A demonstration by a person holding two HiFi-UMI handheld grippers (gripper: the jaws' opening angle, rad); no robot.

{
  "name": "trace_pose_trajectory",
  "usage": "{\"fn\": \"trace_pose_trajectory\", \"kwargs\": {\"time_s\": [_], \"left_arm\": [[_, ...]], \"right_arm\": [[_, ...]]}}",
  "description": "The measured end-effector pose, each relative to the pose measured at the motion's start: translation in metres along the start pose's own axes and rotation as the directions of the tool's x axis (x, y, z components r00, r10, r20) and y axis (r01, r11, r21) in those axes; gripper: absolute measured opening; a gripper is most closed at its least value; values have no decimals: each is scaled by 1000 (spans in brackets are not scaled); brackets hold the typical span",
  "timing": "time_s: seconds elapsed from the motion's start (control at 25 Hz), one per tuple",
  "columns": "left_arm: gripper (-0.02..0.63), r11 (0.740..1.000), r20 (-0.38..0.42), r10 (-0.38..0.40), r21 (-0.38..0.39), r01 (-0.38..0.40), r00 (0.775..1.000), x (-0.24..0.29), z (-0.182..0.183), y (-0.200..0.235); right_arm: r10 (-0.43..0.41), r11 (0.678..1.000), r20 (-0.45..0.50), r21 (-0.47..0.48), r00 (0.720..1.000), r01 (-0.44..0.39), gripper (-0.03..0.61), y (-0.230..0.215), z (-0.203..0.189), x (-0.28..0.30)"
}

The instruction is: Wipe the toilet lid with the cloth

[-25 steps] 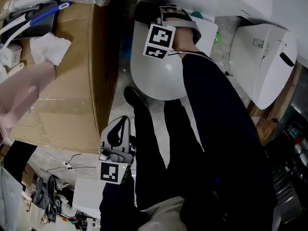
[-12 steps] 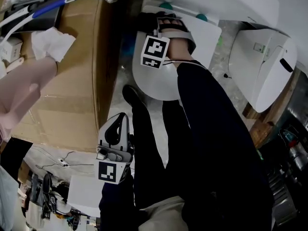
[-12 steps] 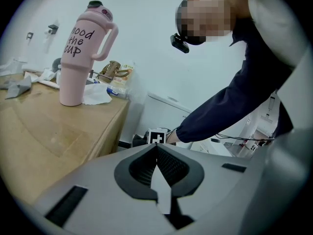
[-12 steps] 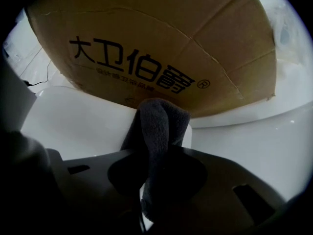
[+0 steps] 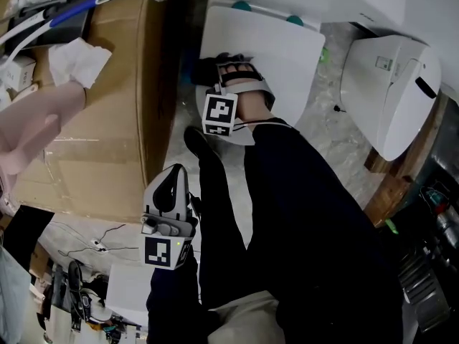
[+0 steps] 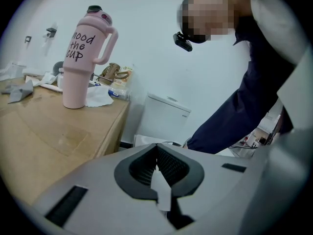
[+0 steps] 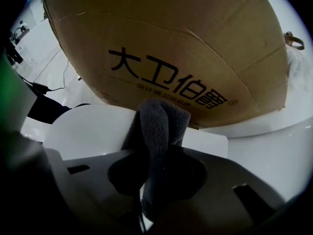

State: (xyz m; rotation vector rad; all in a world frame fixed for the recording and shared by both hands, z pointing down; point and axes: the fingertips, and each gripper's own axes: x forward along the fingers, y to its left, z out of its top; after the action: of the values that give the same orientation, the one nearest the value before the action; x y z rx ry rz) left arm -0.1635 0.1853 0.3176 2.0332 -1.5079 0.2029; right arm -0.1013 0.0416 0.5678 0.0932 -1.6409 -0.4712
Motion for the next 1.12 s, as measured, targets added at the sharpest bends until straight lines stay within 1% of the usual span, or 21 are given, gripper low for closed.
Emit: {"fn": "trace_pose_trajectory", "kwargs": {"time_s": [0.2, 0.4, 0.56, 0.68, 0.8, 0.88, 0.96, 1.12], "left_arm": [[12, 1000, 9, -2, 3, 2, 1000, -8, -4, -6], [14, 1000, 32, 12, 13, -13, 999, -18, -6, -6], [14, 1000, 15, 14, 20, -14, 1000, -26, -9, -8], [12, 1000, 23, 18, 23, -19, 1000, -31, -11, -8], [12, 1000, 29, 16, 20, -17, 999, -34, -14, -10], [12, 1000, 30, 9, 20, -9, 1000, -36, -16, -12], [14, 1000, 35, 5, 19, -5, 999, -38, -17, -13], [12, 1000, 18, -2, 28, 2, 1000, -41, -20, -14]], "right_arm": [[57, 998, 19, 0, 998, -57, 72, 46, 13, -13], [120, 993, 29, -8, 992, -120, 72, 80, 20, -23], [150, 988, 40, -30, 988, -149, 72, 106, 24, -31], [165, 986, 46, -40, 985, -163, 72, 123, 26, -37], [180, 983, 48, -32, 983, -178, 72, 135, 28, -40], [200, 980, 49, -14, 979, -200, 72, 141, 29, -42], [232, 972, 56, 28, 971, -233, 74, 144, 29, -43], [292, 937, 93, 173, 952, -304, 74, 144, 29, -45]]}}
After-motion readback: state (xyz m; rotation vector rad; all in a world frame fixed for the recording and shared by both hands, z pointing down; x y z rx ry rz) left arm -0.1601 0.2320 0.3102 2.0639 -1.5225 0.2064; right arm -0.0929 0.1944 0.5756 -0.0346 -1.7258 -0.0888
